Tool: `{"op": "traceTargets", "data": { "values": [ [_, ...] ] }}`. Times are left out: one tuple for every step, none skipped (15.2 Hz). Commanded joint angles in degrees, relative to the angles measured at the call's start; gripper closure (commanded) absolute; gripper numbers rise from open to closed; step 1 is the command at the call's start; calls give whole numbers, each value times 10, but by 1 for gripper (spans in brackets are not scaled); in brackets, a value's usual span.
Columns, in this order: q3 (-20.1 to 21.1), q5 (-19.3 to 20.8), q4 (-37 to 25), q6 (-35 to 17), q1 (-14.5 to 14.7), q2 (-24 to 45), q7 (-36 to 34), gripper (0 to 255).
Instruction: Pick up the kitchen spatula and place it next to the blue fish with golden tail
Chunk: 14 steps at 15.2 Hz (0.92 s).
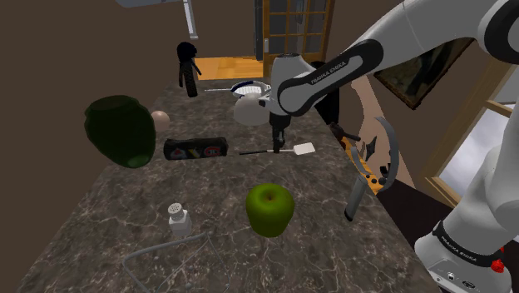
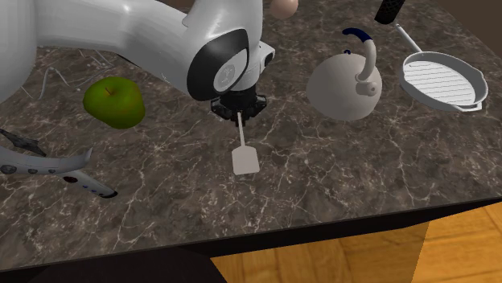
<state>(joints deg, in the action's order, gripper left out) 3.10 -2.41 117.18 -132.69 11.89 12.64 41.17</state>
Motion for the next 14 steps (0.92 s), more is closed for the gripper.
{"op": "traceTargets", "data": {
  "values": [
    [0,0,0,0,0,0,0,255],
    [0,0,0,0,0,0,0,255],
    [0,0,0,0,0,0,0,255],
    [0,0,0,0,0,0,0,255],
    [0,0,0,0,0,0,0,255],
    [0,0,0,0,0,0,0,255],
    [0,0,-3,7,0,-4,0,255],
    [0,0,-5,14,0,-8,0,255],
    [0,0,-8,21,0,-12,-1,255],
    [0,0,-11,27,0,-16,-1,255],
    [0,0,-14,34,0,-20,-1,255],
    [0,0,-17,41,0,-24,-1,255],
    [0,0,-21,48,-1,-28,-1,255],
    [0,0,-24,55,-1,-31,-2,255]
  ]
}}
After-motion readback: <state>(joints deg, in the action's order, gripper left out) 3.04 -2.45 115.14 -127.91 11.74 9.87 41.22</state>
